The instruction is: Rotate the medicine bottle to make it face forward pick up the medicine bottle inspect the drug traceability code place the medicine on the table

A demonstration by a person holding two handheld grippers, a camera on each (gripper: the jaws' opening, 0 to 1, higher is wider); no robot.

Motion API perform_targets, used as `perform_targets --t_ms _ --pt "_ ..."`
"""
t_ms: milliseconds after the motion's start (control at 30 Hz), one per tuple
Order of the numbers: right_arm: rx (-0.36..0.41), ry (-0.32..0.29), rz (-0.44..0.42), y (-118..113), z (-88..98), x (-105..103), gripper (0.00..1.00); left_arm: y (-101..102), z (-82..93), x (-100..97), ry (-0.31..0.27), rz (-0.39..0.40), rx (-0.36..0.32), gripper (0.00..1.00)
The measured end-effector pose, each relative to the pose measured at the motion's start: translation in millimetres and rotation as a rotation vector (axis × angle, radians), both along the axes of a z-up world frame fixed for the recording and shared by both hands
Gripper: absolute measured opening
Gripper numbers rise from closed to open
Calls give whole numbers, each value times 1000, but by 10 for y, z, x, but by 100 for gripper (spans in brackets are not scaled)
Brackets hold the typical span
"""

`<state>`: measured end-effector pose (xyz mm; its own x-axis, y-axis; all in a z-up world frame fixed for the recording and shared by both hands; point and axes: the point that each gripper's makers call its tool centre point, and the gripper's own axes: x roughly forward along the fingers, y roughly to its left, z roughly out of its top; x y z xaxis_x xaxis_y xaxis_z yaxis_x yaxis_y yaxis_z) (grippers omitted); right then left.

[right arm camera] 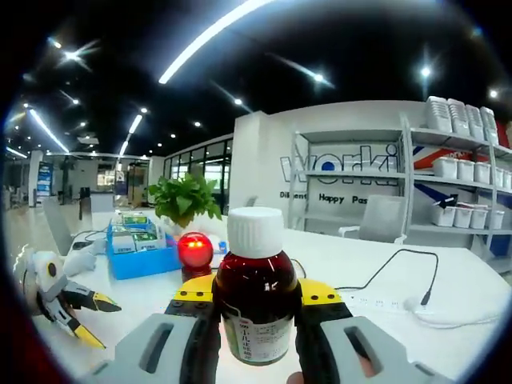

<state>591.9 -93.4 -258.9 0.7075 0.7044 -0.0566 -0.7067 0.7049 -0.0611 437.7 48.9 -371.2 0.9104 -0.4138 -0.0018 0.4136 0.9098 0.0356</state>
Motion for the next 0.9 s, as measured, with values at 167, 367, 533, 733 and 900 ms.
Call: perform_targets --t_ms 167,367,533,733,900 --pt "-3 12 1 -5 -133 -19 31 0 -10 3 0 1 6 46" --pt "-10 28 8 15 -308 -118 31 -2 -12 1 2 3 5 46" --pt "5 58 -1 -13 -453 -132 31 -22 -22 -3 5 -4 9 46" --pt "16 81 -10 -30 -599 -151 31 -27 -25 -2 8 -6 7 45" --pt "14 91 -19 -28 -727 -175 31 -26 -28 -1 8 -5 10 45"
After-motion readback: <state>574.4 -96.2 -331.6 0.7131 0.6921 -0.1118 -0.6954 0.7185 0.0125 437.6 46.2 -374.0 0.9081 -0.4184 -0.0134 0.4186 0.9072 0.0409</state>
